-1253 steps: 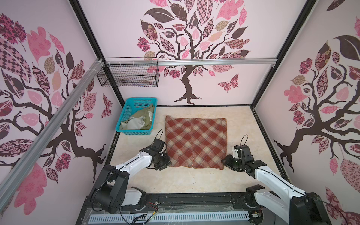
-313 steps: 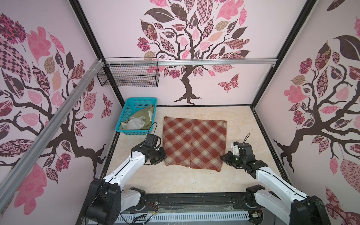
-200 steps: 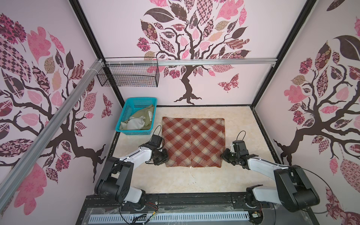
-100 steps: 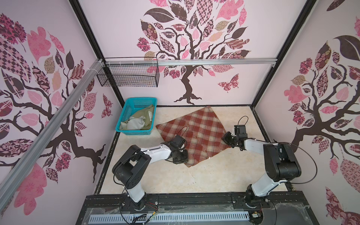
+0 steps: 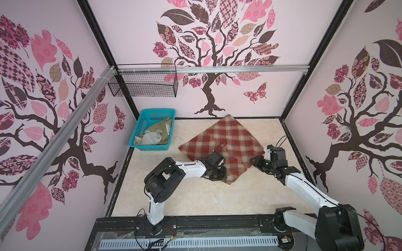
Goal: Fold and stack skirts
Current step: Rotate the skirt at the center of the table.
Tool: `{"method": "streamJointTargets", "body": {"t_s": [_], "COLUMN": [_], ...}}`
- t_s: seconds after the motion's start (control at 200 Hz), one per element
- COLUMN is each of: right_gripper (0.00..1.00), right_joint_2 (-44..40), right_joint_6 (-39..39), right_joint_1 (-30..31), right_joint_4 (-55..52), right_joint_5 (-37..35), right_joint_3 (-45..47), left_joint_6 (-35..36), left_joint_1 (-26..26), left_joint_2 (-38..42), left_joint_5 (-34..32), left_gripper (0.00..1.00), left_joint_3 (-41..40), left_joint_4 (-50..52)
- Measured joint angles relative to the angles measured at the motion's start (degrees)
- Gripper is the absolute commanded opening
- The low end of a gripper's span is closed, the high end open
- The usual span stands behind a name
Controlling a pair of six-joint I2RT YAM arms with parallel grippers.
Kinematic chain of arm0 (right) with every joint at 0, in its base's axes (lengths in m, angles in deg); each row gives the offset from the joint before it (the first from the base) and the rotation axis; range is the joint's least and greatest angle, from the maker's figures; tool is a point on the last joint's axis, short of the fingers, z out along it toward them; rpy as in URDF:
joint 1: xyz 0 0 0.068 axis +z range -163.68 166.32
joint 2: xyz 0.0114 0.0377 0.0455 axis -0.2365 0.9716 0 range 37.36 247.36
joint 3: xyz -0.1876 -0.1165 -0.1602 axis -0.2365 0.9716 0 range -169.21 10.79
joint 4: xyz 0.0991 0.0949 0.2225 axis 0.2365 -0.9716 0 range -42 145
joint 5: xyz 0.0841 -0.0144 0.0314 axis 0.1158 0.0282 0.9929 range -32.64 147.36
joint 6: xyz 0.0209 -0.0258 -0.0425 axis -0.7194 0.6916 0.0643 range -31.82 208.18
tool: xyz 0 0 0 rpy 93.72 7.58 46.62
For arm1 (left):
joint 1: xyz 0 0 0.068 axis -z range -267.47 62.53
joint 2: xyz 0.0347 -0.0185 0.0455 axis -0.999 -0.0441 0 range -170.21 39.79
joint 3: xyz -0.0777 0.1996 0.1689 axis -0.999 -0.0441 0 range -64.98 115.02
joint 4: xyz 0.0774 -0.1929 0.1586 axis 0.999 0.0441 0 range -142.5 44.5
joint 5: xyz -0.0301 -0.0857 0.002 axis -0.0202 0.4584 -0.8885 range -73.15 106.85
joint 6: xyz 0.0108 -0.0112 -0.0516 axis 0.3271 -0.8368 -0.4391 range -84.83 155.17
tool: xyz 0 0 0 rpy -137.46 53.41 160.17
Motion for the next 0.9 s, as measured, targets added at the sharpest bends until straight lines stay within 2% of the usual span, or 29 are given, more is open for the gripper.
{"method": "streamJointTargets", "body": {"t_s": [0.11,0.24,0.395,0.5,0.64,0.9], "right_gripper": [0.37,0.37,0.34,0.33,0.33,0.33], "right_joint_2": [-0.6,-0.1,3.8,7.3,9.8,12.6], "right_joint_6": [1.9,2.9,4.6,5.4,6.2,7.7], "right_joint_1": [6.6,9.9,15.6,19.1,21.0,23.4], "right_joint_4": [-1.9,-2.0,-1.6,-1.3,-0.6,-0.5], "right_joint_5": [-1.6,-1.2,-2.9,-2.8,-2.6,-2.9], "right_joint_3": [0.0,0.0,-0.3,-1.0,-1.2,-1.2], "left_joint_6": [-1.0,-2.0,-1.2,-0.3,1.2,2.8], "left_joint_1": [-3.9,-13.2,-21.7,-24.2,-26.0,-26.8], "left_joint_2": [5.9,14.3,17.2,16.4,13.4,8.1], "left_joint_5": [0.4,0.9,0.1,0.0,-0.5,-2.1], "left_gripper": [0.11,0.12,0.14,0.14,0.14,0.13], "left_joint_3": [-4.0,-9.5,-10.5,-10.4,-9.7,-7.2], "left_joint_4": [-0.4,-1.4,-1.4,-1.3,-1.0,-1.0]}}
